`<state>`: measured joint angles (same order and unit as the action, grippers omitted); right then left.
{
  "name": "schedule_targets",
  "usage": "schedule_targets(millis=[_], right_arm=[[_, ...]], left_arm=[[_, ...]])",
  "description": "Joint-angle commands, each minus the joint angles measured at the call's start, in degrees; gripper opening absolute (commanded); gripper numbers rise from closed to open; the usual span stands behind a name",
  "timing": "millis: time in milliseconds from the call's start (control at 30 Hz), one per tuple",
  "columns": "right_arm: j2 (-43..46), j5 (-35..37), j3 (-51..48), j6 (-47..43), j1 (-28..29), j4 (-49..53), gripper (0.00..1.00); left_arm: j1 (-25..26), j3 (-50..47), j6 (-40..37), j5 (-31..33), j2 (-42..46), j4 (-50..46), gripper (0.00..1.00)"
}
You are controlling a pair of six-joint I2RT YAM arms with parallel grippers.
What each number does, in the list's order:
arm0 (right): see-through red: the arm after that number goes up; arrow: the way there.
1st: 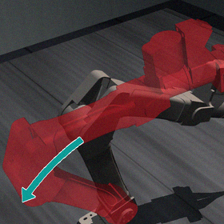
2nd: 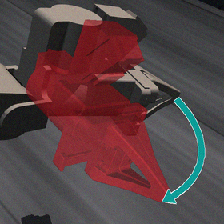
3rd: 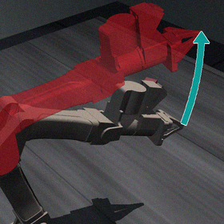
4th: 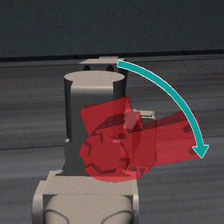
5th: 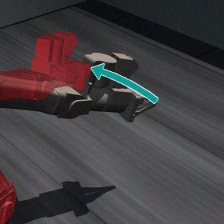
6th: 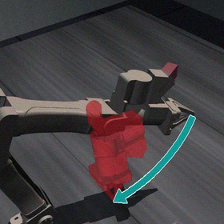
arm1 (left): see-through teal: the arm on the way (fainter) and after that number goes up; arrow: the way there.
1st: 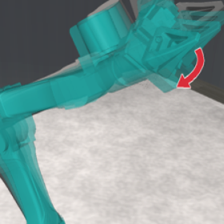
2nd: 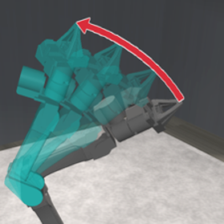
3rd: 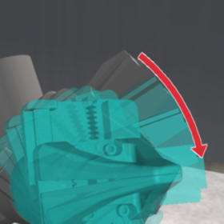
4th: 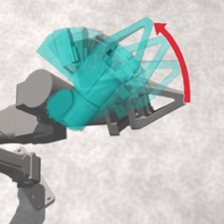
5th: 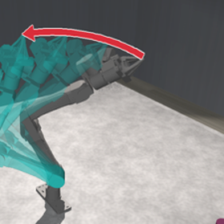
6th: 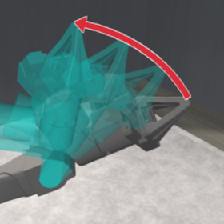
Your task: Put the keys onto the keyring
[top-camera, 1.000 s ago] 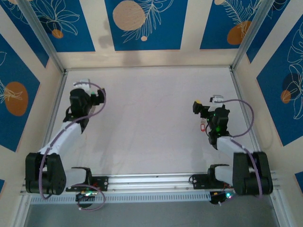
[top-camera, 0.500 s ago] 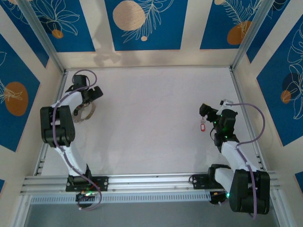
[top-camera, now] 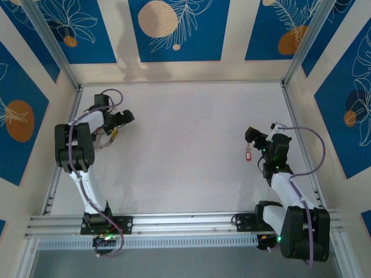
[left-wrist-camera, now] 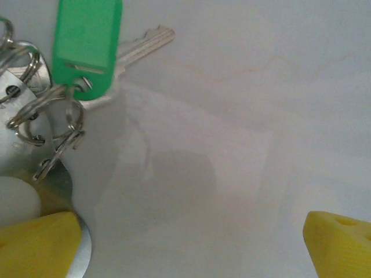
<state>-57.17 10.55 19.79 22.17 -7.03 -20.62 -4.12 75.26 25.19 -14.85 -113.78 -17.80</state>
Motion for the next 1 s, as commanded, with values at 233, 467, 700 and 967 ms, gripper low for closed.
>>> schedule_targets(millis=[233, 467, 700, 967], right_arm=[[2.01, 0.60, -0.07, 2.52, -1.41, 0.83, 0.99], [2.91, 0.67, 0.05, 2.87, -2.07, 2.04, 0.99], [2.14, -2.83, 0.55, 2.50, -3.14, 2.48, 0.99], [-1.45, -16.45, 4.84, -0.66, -1.62, 3.84, 0.99]], left_arm=[[7.94, -14.57, 10.02, -5.36, 6.14, 7.77, 1.00], [25.00, -18.71, 14.00, -3.88, 7.30, 10.28, 1.00], [42.99, -17.05, 20.43, -4.89, 8.04, 12.41, 1.00], [53.72, -3.57, 6.32, -10.62, 9.43, -4.50, 1.00]])
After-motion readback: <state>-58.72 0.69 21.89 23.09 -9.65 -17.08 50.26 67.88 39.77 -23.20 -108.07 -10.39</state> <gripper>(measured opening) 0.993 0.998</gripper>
